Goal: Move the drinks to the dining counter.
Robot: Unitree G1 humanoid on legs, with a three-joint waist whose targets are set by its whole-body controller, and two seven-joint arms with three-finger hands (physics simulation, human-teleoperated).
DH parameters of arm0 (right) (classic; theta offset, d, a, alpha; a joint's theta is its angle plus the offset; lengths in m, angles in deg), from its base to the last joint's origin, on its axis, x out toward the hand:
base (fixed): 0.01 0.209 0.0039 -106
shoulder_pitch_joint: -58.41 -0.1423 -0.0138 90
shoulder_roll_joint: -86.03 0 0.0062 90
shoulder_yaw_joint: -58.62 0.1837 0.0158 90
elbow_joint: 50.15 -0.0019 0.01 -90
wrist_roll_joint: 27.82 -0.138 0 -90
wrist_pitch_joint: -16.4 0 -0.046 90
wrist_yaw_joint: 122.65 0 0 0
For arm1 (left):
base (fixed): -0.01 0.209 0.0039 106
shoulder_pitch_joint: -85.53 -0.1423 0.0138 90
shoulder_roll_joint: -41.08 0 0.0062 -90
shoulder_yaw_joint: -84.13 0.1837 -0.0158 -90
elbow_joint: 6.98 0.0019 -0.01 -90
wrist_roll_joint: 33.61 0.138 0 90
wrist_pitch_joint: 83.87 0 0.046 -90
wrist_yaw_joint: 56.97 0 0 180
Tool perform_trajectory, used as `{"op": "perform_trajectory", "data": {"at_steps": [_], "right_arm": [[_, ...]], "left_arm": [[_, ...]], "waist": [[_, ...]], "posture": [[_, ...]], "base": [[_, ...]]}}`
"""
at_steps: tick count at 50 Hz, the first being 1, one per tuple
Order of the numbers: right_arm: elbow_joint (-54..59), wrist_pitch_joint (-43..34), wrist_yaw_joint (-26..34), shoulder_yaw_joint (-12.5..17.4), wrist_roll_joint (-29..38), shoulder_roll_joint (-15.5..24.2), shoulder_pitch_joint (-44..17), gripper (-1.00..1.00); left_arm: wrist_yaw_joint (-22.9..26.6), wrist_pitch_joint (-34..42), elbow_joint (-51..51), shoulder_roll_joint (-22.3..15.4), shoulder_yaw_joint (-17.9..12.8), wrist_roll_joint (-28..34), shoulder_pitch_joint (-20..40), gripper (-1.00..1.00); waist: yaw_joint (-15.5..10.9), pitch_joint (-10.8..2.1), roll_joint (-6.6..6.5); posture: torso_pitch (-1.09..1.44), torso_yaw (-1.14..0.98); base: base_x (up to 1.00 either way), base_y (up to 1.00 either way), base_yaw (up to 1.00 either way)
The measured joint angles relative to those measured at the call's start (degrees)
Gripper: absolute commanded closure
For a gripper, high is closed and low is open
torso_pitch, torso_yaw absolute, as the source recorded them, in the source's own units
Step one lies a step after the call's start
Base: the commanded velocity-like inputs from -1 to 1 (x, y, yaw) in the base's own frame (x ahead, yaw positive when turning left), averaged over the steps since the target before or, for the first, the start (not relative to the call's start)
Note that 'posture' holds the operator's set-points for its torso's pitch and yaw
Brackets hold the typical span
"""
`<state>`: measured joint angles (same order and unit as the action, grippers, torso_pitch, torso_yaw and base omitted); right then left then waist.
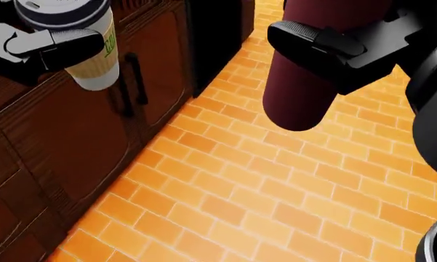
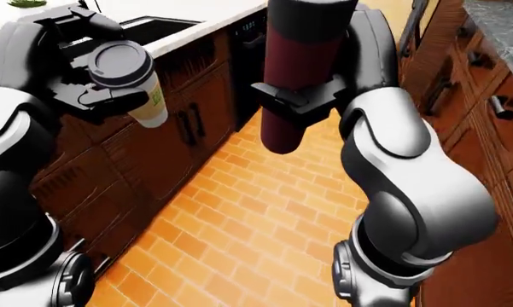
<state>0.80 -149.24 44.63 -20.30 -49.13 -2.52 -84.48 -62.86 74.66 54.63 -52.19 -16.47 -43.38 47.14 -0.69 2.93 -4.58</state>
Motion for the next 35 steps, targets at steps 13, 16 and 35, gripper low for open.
{"op": "perform_trajectory", "data": {"at_steps": [13, 16, 35], "right_arm": [[-0.20, 1.09, 1.11, -1.51, -0.29, -0.70, -0.04, 1.00], [-0.03, 1.38, 0.82, -0.85, 0.69, -0.55, 0.88, 1.00], [0.34, 0.32, 2.46, -2.42, 0.38, -1.40, 1.33, 1.00]], "left_arm": [[-0.33, -0.35, 0.18, -0.07, -0.69, 0.86, -0.83, 1.00], [-0.01, -0.39, 0.23, 0.87, 0.65, 0.60, -1.47, 1.00], [0.20, -0.43, 1.29, 0.58, -0.30, 2.29, -1.74, 1.00]], "waist": [[-0.91, 0.73, 8.56], [0.09, 0.71, 9.05], [-2.16, -0.33, 3.31]], "posture": [[0.00, 0.00], [0.00, 0.00], [0.00, 0.00]], "base": [[0.00, 0.00, 1.00], [0.00, 0.00, 1.00], [0.00, 0.00, 1.00]]}}
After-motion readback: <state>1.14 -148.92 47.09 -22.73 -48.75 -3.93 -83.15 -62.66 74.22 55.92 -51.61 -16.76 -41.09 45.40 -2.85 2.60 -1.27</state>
